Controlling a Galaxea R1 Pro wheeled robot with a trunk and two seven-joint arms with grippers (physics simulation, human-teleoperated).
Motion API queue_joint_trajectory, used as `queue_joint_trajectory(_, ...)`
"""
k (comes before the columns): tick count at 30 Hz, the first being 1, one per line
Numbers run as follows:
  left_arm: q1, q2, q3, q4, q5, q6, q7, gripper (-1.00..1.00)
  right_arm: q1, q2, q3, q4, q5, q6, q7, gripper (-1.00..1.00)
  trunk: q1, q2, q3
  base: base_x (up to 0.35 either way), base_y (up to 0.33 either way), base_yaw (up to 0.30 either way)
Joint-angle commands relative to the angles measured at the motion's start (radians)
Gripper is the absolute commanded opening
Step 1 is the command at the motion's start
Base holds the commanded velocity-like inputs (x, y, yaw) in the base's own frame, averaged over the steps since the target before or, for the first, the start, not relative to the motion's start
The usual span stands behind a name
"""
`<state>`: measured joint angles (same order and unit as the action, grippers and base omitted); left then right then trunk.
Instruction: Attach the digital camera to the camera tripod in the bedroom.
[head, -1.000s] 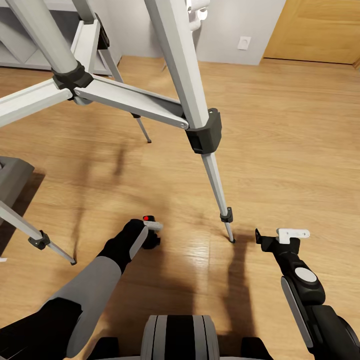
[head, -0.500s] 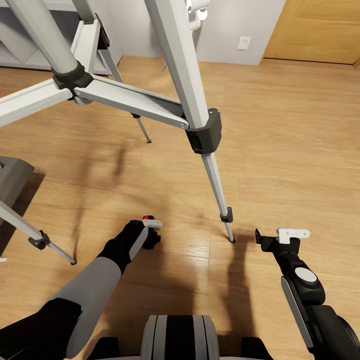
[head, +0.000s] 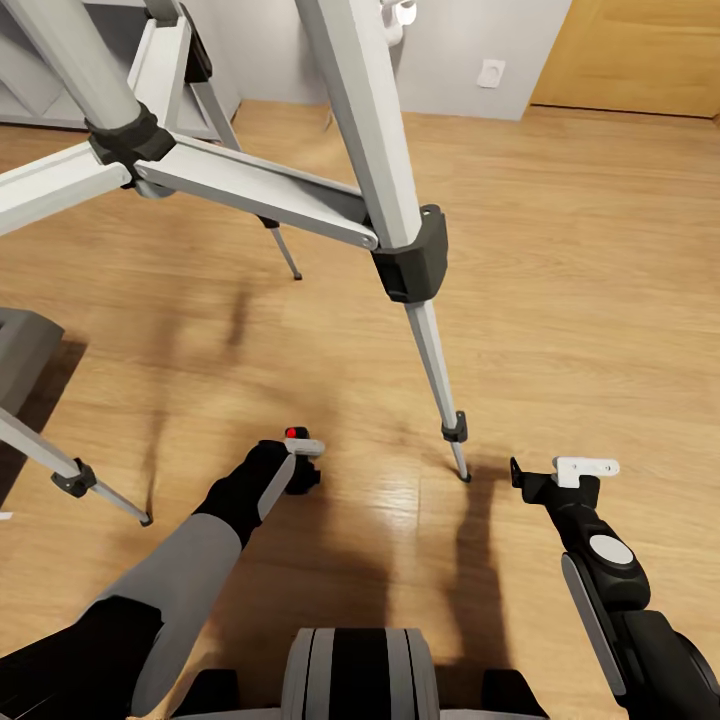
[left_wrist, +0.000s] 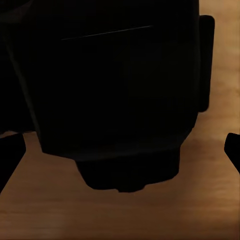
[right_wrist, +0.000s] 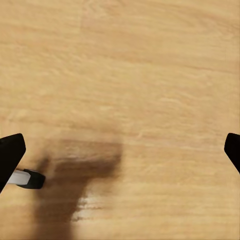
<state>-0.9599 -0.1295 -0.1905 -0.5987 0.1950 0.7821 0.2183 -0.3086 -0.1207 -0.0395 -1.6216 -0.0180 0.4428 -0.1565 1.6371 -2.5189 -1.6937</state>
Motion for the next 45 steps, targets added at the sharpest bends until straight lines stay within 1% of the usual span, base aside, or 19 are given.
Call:
queue_joint_trajectory(1, 0.0, 0.001, -0.004, -0.001, 0.011, 0.003, 0.009, 1.0, 0.0, -0.001, 0.001, -0.001, -0.002, 0.005, -0.005, 1.0, 0.0, 0.0, -0.002, 0.0, 0.0, 0.0)
queue_joint_trajectory(13, 0.0, 0.001, -0.004, -0.002, 0.011, 0.004, 0.009, 1.0, 0.0, -0.002, 0.001, -0.001, -0.002, 0.005, -0.005, 1.0, 0.0, 0.0, -0.021, 0.0, 0.0, 0.0)
queue_joint_trajectory(35, 0.0, 0.001, -0.004, -0.001, 0.01, 0.004, 0.01, 1.0, -0.001, -0.001, 0.001, -0.001, -0.002, 0.006, -0.005, 1.0, 0.0, 0.0, -0.023, 0.0, 0.0, 0.0)
queue_joint_trajectory(45, 0.0, 0.001, -0.004, -0.001, 0.009, 0.004, 0.01, 1.0, 0.0, -0.001, 0.001, -0.001, -0.002, 0.007, -0.005, 1.0, 0.0, 0.0, -0.034, 0.0, 0.0, 0.023)
